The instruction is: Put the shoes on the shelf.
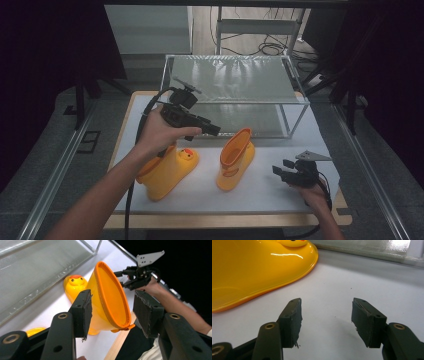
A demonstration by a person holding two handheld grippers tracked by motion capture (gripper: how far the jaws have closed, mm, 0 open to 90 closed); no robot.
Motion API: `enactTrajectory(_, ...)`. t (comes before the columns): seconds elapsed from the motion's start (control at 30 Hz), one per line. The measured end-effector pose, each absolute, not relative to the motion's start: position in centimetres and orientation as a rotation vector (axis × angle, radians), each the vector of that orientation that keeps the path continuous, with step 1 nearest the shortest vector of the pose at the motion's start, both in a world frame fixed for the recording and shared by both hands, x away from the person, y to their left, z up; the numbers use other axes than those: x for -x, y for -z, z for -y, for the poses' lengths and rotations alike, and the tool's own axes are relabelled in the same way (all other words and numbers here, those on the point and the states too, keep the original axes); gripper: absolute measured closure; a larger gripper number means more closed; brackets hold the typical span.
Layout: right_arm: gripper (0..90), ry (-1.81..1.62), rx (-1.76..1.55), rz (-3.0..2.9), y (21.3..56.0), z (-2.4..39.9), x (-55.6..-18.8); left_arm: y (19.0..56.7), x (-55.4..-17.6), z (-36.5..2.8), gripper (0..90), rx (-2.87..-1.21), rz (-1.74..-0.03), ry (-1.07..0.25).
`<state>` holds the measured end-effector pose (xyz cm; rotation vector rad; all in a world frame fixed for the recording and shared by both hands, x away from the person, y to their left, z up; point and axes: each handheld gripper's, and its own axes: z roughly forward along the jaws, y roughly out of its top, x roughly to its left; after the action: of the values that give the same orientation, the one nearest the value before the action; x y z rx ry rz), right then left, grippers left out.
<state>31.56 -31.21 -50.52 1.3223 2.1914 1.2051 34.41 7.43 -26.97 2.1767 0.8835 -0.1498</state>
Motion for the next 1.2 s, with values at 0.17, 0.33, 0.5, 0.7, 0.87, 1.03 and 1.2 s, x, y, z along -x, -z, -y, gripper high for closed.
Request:
enactTrajectory(0.17,41.6,-1.2,-1.32,-2.196,50.5,31.2,-31.5,27.7,-34.9,-5.6,50.7,-2.197,-0.894,0.19)
enactTrajectory(0.33,41.7,-1.198,-1.33,-2.197,50.5,31.3,-31.5,28.5,-35.4,-4.7,51.9,-2.243,-0.885,0.2)
enactTrajectory(0.5,41.5,-1.196,-1.328,-2.205,50.6,31.2,-31.5,29.5,-36.0,-3.7,53.3,-2.249,-0.909,0.215)
enactTrajectory(0.7,41.5,-1.19,-1.326,-2.209,50.6,31.1,-31.6,31.0,-36.8,-2.3,53.7,-2.254,-0.964,0.23)
enactTrajectory(0.87,41.3,-1.188,-1.334,-2.216,50.7,31.2,-31.6,32.5,-37.6,-1.3,54.0,-2.292,-0.997,0.23)
enactTrajectory(1.03,41.3,-1.182,-1.336,-2.219,50.8,31.2,-31.6,33.7,-38.1,-0.6,56.8,-2.328,-1.035,0.228)
enactTrajectory(1.2,41.3,-1.187,-1.34,-2.213,50.8,31.3,-31.6,34.6,-38.1,0.2,68.8,-2.367,-1.042,0.217)
